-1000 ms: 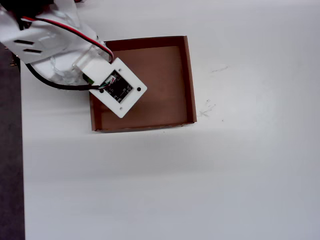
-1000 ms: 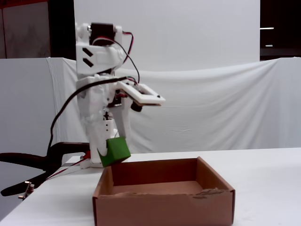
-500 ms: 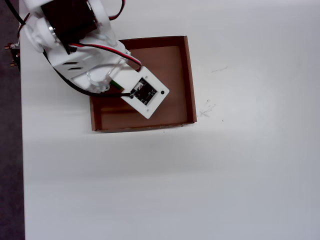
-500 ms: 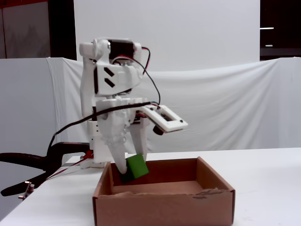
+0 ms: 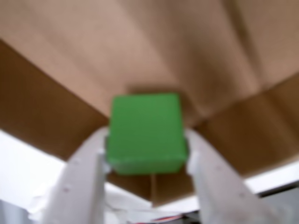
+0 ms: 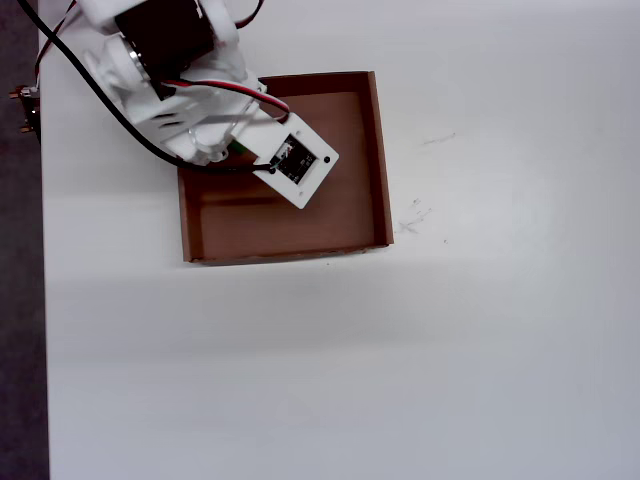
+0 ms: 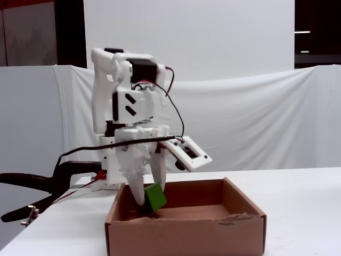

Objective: Grasp a green cube and put it in a box.

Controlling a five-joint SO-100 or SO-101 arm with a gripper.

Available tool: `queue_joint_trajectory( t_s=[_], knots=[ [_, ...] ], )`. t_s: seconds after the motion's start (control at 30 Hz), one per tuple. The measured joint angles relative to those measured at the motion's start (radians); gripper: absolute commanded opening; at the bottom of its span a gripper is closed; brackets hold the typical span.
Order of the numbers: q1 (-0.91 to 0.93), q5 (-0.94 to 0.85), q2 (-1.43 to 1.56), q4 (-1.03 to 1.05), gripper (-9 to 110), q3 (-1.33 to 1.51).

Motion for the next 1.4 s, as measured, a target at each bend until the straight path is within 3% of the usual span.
queue_joint_trajectory(
  t_s=[0.77,1.1,1.4],
  knots=[
    [0.026,0.000,-0.051,-0.058,13,-0.029],
    [0.031,0.000,-0.051,-0.058,23,-0.031],
    [0.152,0.006,0.041,0.021,23,-0.117]
  ],
)
